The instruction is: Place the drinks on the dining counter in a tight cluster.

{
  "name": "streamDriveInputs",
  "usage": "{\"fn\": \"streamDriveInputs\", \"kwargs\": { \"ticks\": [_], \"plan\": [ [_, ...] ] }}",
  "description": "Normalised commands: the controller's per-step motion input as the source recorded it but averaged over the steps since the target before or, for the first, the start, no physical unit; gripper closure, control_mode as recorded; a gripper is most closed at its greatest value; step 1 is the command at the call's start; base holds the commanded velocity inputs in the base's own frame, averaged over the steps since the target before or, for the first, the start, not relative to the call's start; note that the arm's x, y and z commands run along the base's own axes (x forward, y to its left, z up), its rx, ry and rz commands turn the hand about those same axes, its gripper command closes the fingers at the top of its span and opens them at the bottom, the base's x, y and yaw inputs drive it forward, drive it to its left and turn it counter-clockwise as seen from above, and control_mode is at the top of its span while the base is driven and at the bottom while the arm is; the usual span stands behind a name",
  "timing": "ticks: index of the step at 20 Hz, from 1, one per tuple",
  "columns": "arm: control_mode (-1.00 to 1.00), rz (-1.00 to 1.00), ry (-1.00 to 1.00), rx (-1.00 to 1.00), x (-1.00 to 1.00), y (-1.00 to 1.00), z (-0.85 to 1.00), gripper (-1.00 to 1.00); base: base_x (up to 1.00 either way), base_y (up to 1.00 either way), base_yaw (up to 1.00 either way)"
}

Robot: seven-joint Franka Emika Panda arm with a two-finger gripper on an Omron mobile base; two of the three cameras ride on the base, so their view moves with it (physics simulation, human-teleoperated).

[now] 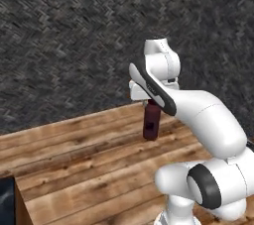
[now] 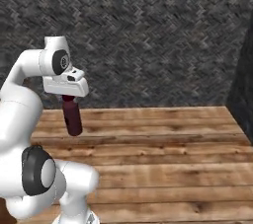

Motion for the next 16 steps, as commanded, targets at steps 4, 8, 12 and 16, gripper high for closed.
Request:
{"fn": "streamDriveInputs", "kwargs": {
  "ticks": [4, 8, 12, 16],
  "plan": [
    [1.00, 0.00, 0.00, 0.00, 0.00, 0.00, 0.00, 1.00, 0.93, 0.18, 0.24],
    [1.00, 0.00, 0.00, 0.00, 0.00, 0.00, 0.00, 1.00, 0.91, 0.17, 0.27],
    [1.00, 0.00, 0.00, 0.00, 0.00, 0.00, 0.00, 1.00, 0.84, 0.12, 0.35],
    [1.00, 0.00, 0.00, 0.00, 0.00, 0.00, 0.00, 1.00, 0.69, 0.05, 0.50]
  ]
}}
